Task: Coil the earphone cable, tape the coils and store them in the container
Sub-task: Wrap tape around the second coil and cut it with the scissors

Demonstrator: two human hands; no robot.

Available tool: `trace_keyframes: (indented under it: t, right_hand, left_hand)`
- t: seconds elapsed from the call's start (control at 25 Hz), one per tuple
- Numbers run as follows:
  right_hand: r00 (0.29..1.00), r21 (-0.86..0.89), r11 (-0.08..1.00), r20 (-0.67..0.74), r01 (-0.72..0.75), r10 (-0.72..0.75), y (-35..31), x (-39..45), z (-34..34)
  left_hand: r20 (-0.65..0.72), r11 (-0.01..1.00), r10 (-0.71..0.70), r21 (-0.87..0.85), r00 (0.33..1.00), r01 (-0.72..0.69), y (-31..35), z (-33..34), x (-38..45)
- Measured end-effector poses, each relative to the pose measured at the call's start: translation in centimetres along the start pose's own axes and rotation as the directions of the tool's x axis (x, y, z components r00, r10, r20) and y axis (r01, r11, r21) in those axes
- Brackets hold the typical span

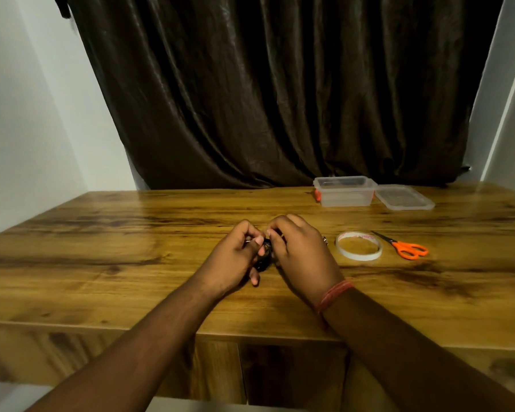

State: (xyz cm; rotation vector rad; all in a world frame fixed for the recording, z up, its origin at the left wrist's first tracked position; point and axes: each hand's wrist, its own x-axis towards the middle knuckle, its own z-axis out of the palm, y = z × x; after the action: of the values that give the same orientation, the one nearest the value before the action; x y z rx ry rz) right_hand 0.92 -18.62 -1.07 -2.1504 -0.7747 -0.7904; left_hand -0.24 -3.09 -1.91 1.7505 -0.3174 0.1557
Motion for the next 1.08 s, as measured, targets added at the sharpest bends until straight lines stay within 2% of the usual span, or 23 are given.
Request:
trace_keyframes:
  t: [0.08,0.24,0.32,0.44,0.68,0.84,0.92,1.08]
  right_hand:
    - [0.998,0.117,0.991,0.015,-0.062,0.06,-0.3,-0.1,0.1]
    - [0.986,0.164,0.984,-0.14,-0.066,0.089,0.0,0.1,-0.2]
    - [0.986,0.311,0.942,-0.072,-0.124,0.154,0.2,0.1,-0.1]
    - [0.955,0.477,0.829,0.092,-0.291,0.283,0.6,0.1,0.2]
    - [0.937,0.535,0.771,0.158,-0.346,0.311,1.2,0.1,0.2]
    - [0.916,0.646,0.651,0.24,-0.398,0.323,0.8,0.1,0.2]
    - [0.916,0.596,0.698,0.205,-0.397,0.345,0.8,0.1,0.1]
    - [0.932,0.422,0.834,0.095,-0.356,0.35,0.7,0.1,-0.1]
  left_hand:
    - [-0.027,0.997,0.021,0.081,0.999,-0.019,0.0,0.1,0.0]
    - [-0.091,0.962,0.108,0.262,0.99,-0.081,0.1,0.4,0.0]
    - [-0.084,0.949,0.146,0.294,0.986,-0.115,-0.1,0.4,0.1]
    - [-0.061,0.942,0.152,0.311,0.987,-0.126,-0.3,0.4,0.2]
    - [-0.029,0.952,0.152,0.274,0.988,-0.139,-0.5,0.5,0.4]
    - [0.008,0.944,0.167,0.287,0.986,-0.162,-0.5,0.6,0.3]
    - [0.025,0.968,0.132,0.212,0.991,-0.135,-0.5,0.7,0.3]
    - [0.085,0.995,0.047,-0.089,0.995,-0.039,-0.5,1.0,0.3]
